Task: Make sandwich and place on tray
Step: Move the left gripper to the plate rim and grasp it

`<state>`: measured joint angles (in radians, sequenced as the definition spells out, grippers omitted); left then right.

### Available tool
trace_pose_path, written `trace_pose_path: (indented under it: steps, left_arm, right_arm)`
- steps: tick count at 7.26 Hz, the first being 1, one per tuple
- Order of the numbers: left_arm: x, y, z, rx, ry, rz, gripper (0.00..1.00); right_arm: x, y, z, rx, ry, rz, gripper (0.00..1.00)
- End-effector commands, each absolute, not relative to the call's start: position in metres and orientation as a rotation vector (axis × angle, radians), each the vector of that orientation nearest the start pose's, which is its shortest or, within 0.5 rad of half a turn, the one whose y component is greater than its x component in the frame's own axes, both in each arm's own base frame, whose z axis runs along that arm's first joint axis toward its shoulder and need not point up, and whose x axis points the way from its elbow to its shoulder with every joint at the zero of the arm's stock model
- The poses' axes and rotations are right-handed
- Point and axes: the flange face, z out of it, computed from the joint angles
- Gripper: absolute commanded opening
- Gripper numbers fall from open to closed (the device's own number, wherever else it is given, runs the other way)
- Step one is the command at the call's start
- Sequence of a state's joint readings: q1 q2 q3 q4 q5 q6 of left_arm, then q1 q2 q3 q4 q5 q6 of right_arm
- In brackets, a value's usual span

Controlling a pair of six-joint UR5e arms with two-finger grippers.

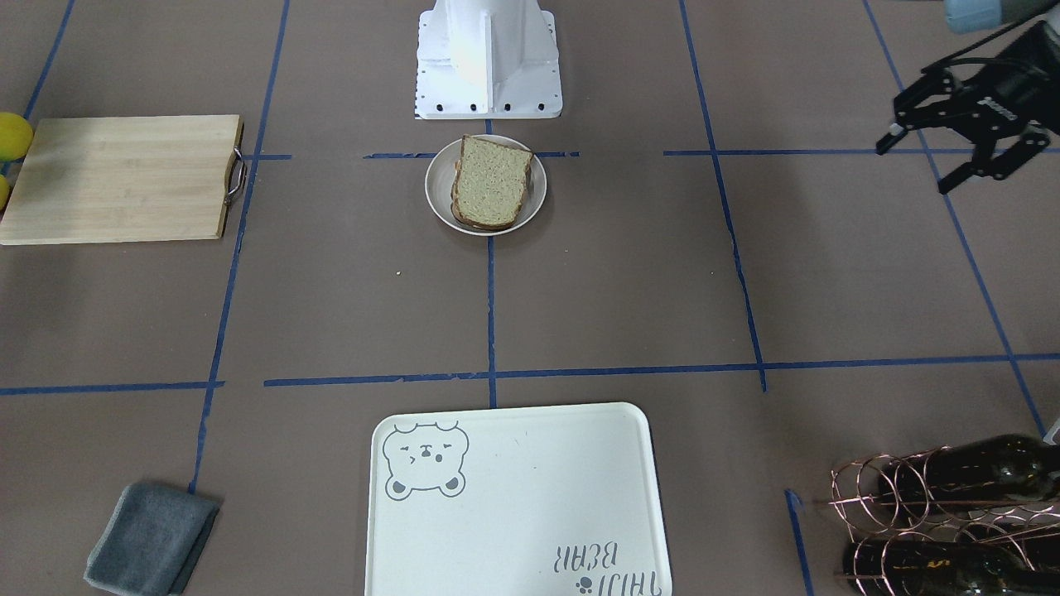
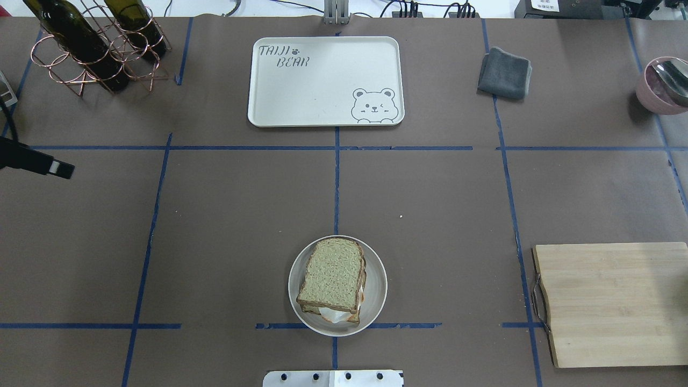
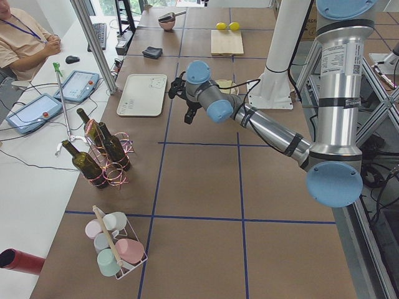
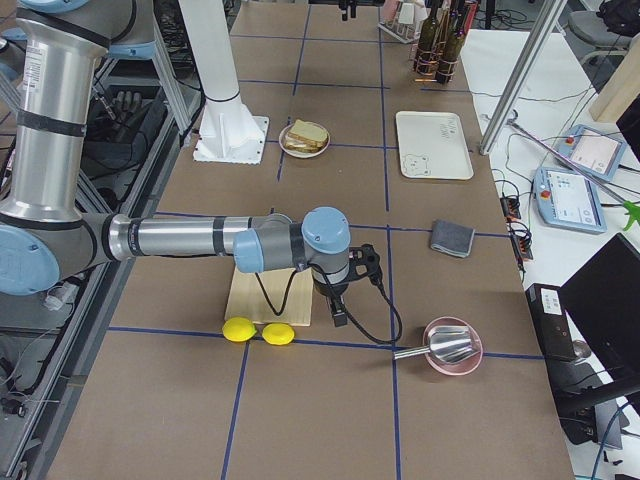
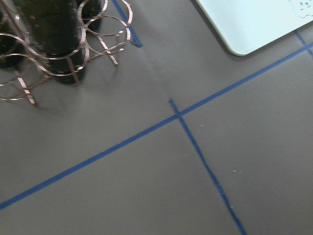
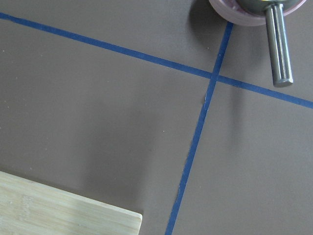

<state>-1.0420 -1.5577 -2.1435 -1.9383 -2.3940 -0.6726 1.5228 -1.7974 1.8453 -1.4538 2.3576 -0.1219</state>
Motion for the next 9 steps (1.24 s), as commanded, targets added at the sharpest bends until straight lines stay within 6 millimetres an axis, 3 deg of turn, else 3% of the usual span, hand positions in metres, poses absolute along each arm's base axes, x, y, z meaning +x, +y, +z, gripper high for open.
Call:
trace_pose_path:
  steps: [1,3,4,5,6,8,9]
  left_arm:
    - [0.258,-0.381,0.29,0.2,1.166,0.152,1.0]
    - [0.348,-0.355,0.25,0.154,1.193,0.026,1.0]
    - [0.395,-0.355,0.239,0.136,1.189,-0.023,1.0]
    - [0.438,-0.356,0.242,0.131,1.166,-0.045,1.0]
    - [0.467,-0.354,0.25,0.141,1.183,-0.032,1.0]
    - [0.495,-0.367,0.293,0.15,1.21,-0.027,1.0]
    - [0.504,-0.363,0.308,0.129,1.21,-0.037,0.88]
  right_arm:
    - [0.047,-0.402,0.617,0.179,-0.78,-0.216,1.0]
    - [0.047,-0.391,0.625,0.16,-0.781,-0.204,1.0]
    - [0.05,-0.383,0.631,0.145,-0.782,-0.182,1.0]
    - [0.051,-0.367,0.643,0.115,-0.779,-0.166,1.0]
    - [0.052,-0.364,0.641,0.114,-0.784,-0.158,1.0]
    - [0.051,-0.362,0.641,0.111,-0.787,-0.155,1.0]
    - [0.051,-0.358,0.647,0.094,-0.794,-0.148,1.0]
